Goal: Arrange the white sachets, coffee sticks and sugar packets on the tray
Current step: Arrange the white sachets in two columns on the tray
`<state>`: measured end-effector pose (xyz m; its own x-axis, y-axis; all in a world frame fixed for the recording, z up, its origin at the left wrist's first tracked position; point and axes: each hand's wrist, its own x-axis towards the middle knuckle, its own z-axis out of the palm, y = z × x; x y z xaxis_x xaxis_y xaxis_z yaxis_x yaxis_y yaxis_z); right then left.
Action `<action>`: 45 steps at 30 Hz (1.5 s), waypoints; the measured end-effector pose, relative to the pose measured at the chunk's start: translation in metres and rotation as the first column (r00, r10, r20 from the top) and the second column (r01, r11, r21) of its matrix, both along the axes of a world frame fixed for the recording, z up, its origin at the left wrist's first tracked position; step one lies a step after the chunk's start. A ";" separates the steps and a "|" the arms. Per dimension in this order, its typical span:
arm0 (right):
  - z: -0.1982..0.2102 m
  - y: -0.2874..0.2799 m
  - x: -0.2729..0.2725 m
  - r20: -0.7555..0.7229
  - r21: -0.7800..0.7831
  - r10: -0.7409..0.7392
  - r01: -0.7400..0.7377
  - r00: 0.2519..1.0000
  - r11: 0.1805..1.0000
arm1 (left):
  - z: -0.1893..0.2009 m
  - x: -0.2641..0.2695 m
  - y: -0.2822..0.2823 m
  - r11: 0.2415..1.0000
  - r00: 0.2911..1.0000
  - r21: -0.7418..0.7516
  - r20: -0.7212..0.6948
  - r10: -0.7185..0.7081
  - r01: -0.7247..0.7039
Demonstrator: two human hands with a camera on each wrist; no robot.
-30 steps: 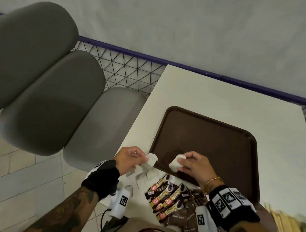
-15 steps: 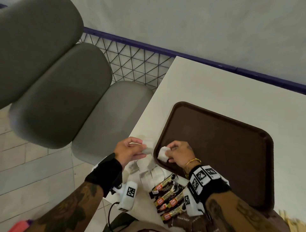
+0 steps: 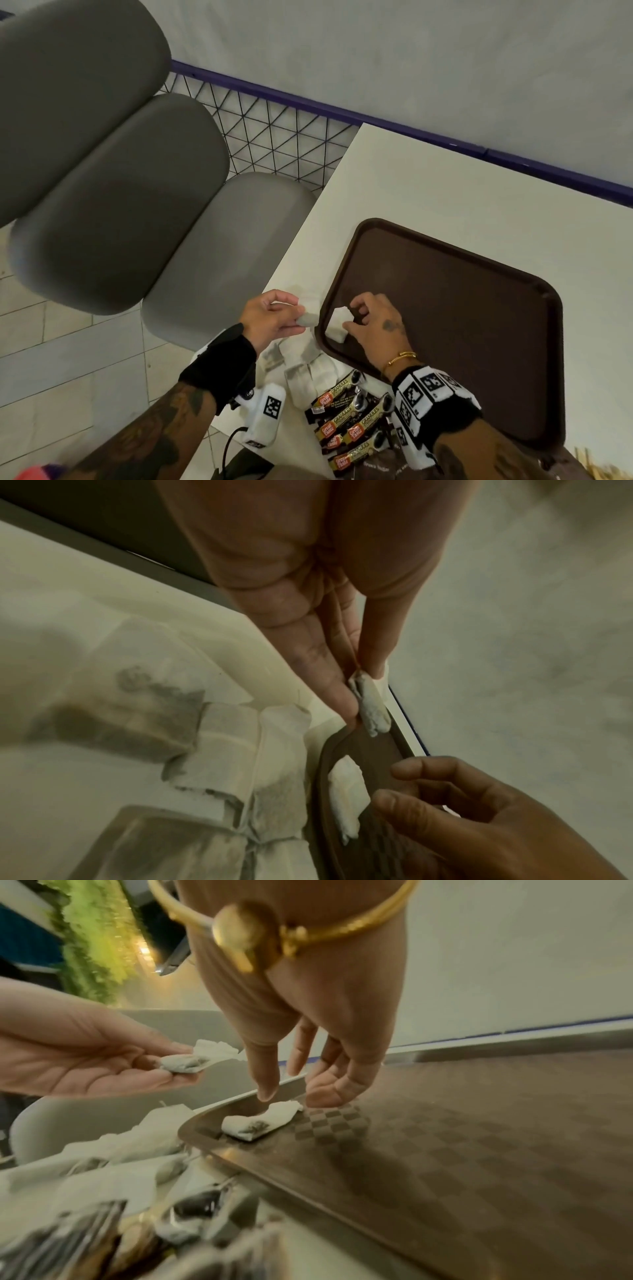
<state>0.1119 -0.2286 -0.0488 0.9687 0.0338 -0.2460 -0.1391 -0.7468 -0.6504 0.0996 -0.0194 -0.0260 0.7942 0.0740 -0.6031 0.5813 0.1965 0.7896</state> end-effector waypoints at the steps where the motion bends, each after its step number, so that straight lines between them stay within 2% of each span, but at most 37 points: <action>1: 0.000 0.000 -0.002 0.021 -0.033 0.051 -0.050 0.998 0.998 | 0.000 0.000 0.000 1.000 1.000 0.001 0.000 -0.002 0.002; 4: -0.001 0.004 -0.006 0.004 -0.124 0.226 -0.224 0.974 0.967 | 0.000 0.001 -0.002 1.000 1.000 0.006 0.000 -0.008 0.008; 10: 0.004 0.008 -0.015 -0.076 -0.106 0.273 -0.280 0.959 0.954 | 0.002 0.005 -0.005 1.000 1.000 0.002 0.007 -0.019 0.019; 12: 0.012 0.005 -0.013 -0.056 -0.022 0.174 -0.175 0.983 0.984 | 0.002 0.006 -0.007 0.999 0.999 0.006 0.014 -0.034 0.034; 14: 0.028 0.000 -0.010 -0.113 0.222 -0.018 0.043 0.993 0.974 | 0.002 0.007 -0.011 0.998 0.998 0.007 0.020 -0.060 0.060; 16: 0.044 0.000 -0.009 -0.313 0.496 -0.103 0.255 0.944 0.830 | 0.003 0.007 -0.016 0.996 0.995 -0.007 0.027 -0.091 0.091; 17: 0.048 0.000 -0.009 -0.388 0.547 -0.092 0.310 0.917 0.777 | 0.004 0.007 -0.019 0.994 0.994 -0.016 0.033 -0.109 0.109; 19: 0.049 0.000 -0.011 -0.469 0.558 -0.063 0.351 0.881 0.752 | 0.006 0.007 -0.025 0.990 0.989 -0.023 0.044 -0.139 0.140; 21: 0.046 0.002 -0.014 -0.510 0.545 -0.095 0.406 0.855 0.733 | 0.006 0.007 -0.028 0.985 0.983 -0.022 0.055 -0.172 0.174; 23: 0.044 0.001 -0.017 -0.556 0.546 -0.142 0.489 0.819 0.681 | 0.007 0.007 -0.030 0.979 0.978 -0.034 0.066 -0.199 0.202; 26: 0.043 -0.001 -0.020 -0.574 0.578 -0.146 0.525 0.806 0.624 | 0.008 0.006 -0.030 0.973 0.972 -0.054 0.080 -0.221 0.226; 29: 0.040 -0.009 -0.019 -0.537 0.541 -0.186 0.505 0.823 0.672 | 0.008 0.007 -0.025 0.959 0.954 0.017 0.103 -0.283 0.283; 32: 0.032 -0.024 -0.020 -0.502 0.404 -0.281 0.510 0.818 0.760 | 0.000 0.009 -0.008 0.935 0.944 0.217 0.113 -0.311 0.282; 34: 0.023 -0.034 -0.023 -0.495 0.267 -0.304 0.475 0.814 0.838 | -0.005 0.010 0.008 0.845 0.914 0.426 0.091 -0.395 0.323; 36: 0.016 -0.036 -0.026 -0.491 0.173 -0.299 0.428 0.818 0.887 | -0.005 0.008 0.018 0.644 0.829 0.618 -0.023 -0.559 0.451; 38: 0.012 -0.033 -0.027 -0.465 0.130 -0.298 0.397 0.834 0.909 | -0.003 0.005 0.020 0.443 0.726 0.704 -0.150 -0.672 0.555; 39: 0.010 -0.031 -0.026 -0.442 0.119 -0.288 0.374 0.849 0.920 | -0.002 0.004 0.019 0.375 0.683 0.718 -0.190 -0.705 0.587; 41: 0.009 -0.028 -0.024 -0.378 0.079 -0.262 0.313 0.888 0.946 | -0.004 0.004 0.017 0.290 0.625 0.741 -0.218 -0.749 0.606; 45: 0.013 -0.030 -0.028 -0.282 -0.002 -0.216 0.225 0.935 0.974 | -0.007 0.003 0.015 0.253 0.595 0.742 -0.237 -0.768 0.621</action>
